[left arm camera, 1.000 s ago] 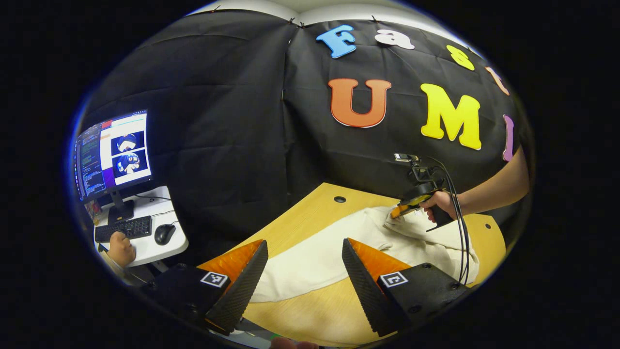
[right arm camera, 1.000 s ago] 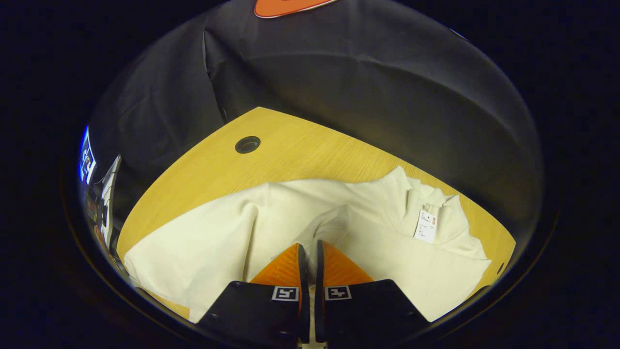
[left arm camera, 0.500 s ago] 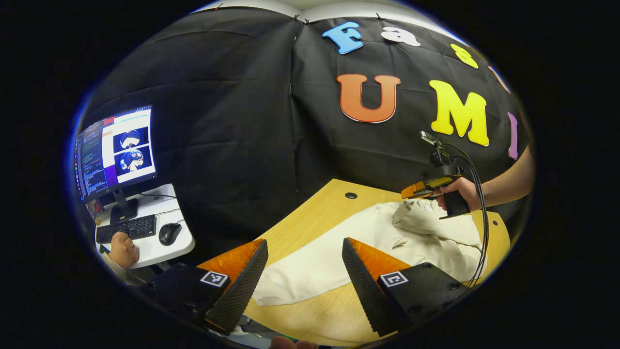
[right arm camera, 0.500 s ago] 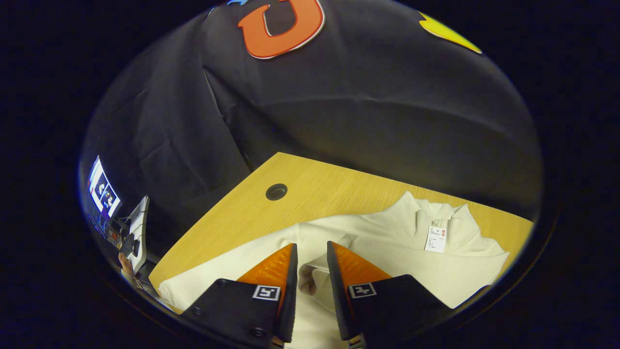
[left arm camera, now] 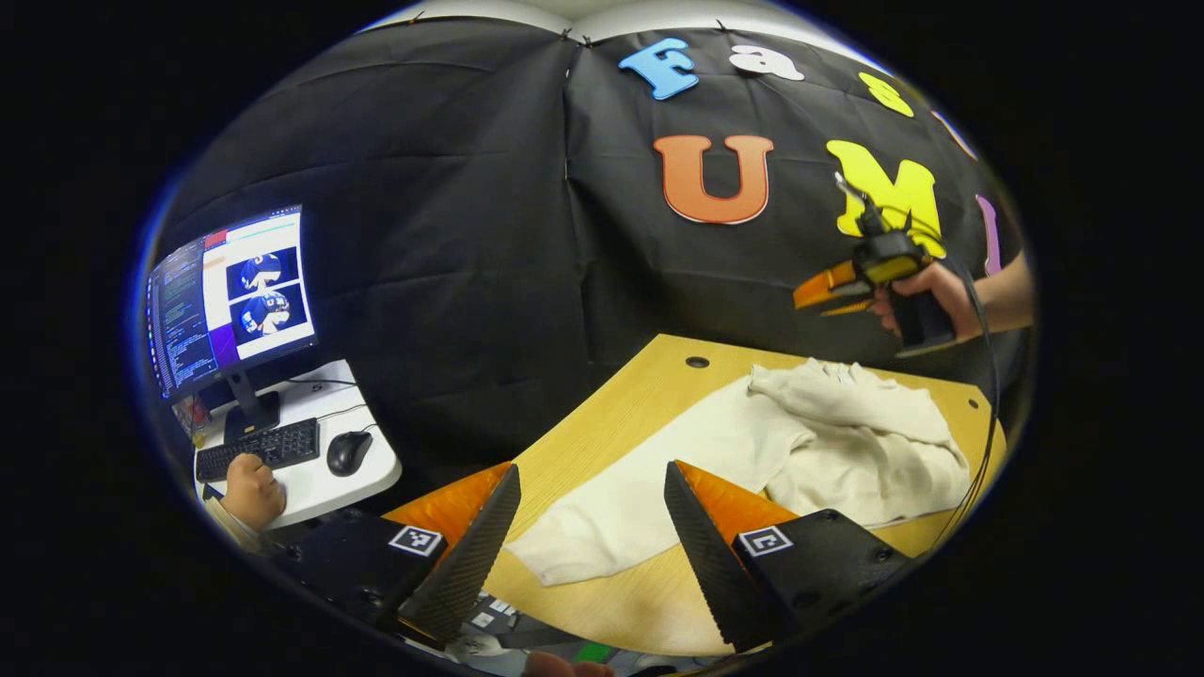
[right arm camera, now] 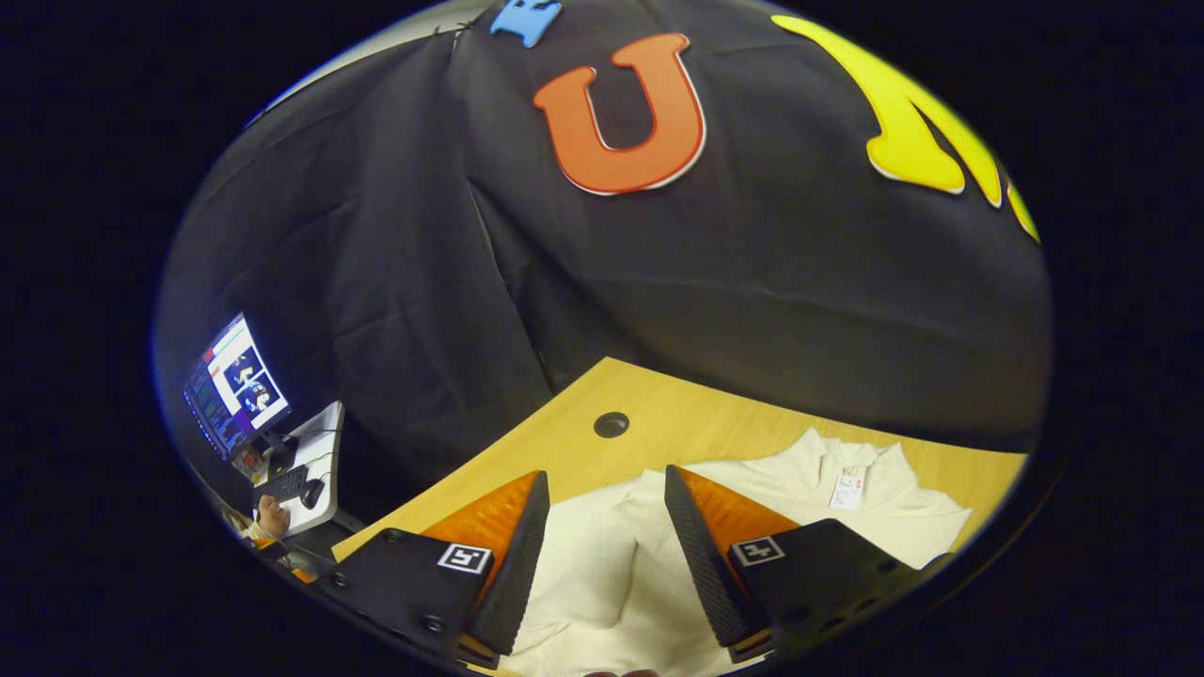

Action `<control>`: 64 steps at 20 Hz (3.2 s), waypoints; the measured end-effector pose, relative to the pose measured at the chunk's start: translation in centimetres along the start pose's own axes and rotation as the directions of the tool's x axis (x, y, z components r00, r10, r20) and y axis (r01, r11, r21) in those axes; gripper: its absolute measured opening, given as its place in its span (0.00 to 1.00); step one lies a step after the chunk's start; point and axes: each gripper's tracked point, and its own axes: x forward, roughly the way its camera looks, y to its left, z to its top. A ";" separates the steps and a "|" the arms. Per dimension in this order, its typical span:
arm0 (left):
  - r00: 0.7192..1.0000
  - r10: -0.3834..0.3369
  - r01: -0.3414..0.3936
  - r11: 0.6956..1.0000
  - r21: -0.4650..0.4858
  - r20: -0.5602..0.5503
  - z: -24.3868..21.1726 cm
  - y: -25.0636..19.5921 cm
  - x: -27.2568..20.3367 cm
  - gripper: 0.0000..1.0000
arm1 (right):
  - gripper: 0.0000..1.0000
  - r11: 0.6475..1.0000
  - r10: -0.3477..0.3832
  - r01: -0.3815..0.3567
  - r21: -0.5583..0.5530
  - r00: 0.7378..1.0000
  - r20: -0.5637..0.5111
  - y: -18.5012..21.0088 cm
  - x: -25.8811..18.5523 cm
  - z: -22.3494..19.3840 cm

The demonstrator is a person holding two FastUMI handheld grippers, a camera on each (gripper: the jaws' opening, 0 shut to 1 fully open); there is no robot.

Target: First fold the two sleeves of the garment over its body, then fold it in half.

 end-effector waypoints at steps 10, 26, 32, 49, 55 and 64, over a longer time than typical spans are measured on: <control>0.977 -0.150 0.180 0.961 0.209 -0.154 -9.2 2.5 5.3 1.00 | 0.80 0.995 0.001 0.002 -0.095 0.999 0.036 2.5 -16.0 -4.0; 0.915 -0.279 0.323 0.940 0.114 -0.292 -11.7 0.9 7.4 0.28 | 0.82 0.988 -0.130 0.128 -0.085 0.991 -0.027 2.8 -25.7 -11.8; 0.894 -0.311 0.339 0.940 0.031 -0.324 -11.5 0.2 7.1 0.07 | 0.82 0.986 -0.122 0.117 -0.114 0.992 -0.031 3.2 -27.3 -13.0; 0.888 -0.454 0.449 0.890 -0.075 -0.077 9.2 -7.2 7.3 0.04 | 0.82 0.987 -0.156 0.158 -0.010 0.983 0.098 -1.7 -34.0 -11.6; 0.808 -0.589 0.588 0.807 0.044 0.007 18.2 -18.4 8.1 0.04 | 0.77 0.960 -0.277 0.263 0.096 0.944 0.177 -7.1 -39.2 -11.2; 0.568 -0.820 0.813 0.545 0.205 -0.074 20.0 -41.3 6.2 0.04 | 0.81 0.841 -0.528 0.474 0.262 0.826 0.199 -15.8 -49.7 -15.2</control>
